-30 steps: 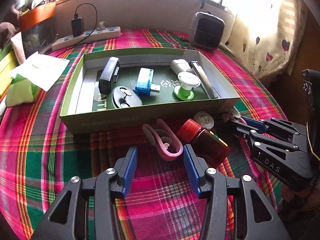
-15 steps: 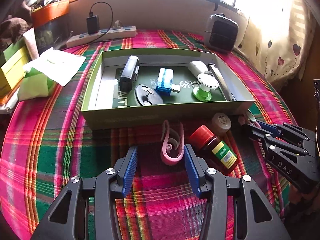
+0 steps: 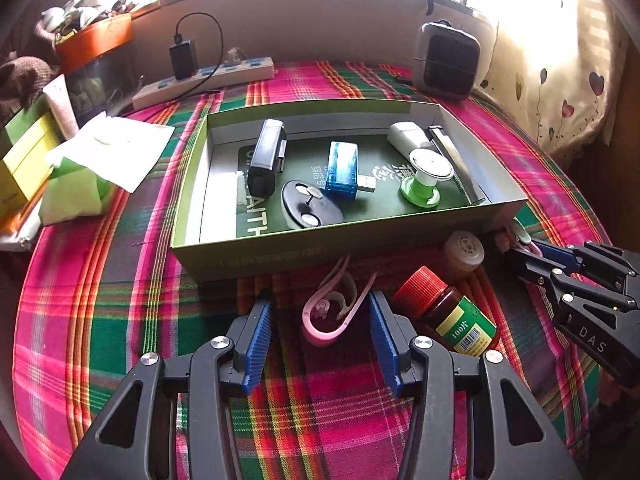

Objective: Organize rigid objects
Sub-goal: 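Grasp the pink curved loop with the left tool while the right tool holds the clip, then carry the pink clip and pink loop over the green box with both tools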

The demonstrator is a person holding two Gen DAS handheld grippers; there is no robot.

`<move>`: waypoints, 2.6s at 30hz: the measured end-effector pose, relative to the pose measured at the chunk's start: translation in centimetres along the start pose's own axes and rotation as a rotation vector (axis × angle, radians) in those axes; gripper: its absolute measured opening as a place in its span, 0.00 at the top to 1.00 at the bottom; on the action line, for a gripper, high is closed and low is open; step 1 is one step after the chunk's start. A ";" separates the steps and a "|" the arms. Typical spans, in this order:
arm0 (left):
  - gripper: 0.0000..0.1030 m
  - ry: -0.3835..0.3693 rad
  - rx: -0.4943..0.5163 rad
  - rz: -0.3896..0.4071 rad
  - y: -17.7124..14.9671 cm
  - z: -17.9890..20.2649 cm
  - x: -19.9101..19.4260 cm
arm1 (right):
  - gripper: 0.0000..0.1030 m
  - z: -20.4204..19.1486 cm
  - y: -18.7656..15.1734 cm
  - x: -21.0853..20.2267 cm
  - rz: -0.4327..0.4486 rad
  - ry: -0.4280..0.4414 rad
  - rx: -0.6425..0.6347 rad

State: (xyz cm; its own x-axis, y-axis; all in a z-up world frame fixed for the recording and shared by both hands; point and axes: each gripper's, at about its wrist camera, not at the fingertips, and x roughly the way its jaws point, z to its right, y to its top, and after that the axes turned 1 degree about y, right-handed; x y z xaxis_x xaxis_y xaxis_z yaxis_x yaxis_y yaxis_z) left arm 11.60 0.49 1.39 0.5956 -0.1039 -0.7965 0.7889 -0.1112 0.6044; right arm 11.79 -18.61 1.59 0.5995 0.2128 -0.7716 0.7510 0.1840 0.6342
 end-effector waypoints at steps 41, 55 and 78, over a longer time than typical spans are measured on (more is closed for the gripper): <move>0.78 -0.034 -0.017 0.031 -0.7 -0.5 -0.4 | 0.82 -0.2 0.0 0.0 0.000 -0.008 -0.002; 0.78 -0.052 -0.018 0.044 -0.6 -0.4 -1.2 | 0.82 0.0 0.0 -0.4 0.008 0.005 0.015; 0.78 -0.063 -0.004 0.109 0.4 -0.4 -3.9 | 0.82 -0.4 0.9 -2.8 0.059 0.003 0.007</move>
State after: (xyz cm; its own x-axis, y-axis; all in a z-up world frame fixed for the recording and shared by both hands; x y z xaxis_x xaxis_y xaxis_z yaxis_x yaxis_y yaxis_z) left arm 9.71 1.26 4.71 0.6674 -0.1767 -0.7235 0.7206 -0.0920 0.6872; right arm 10.68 -18.68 4.32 0.6418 0.2257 -0.7329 0.7163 0.1648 0.6780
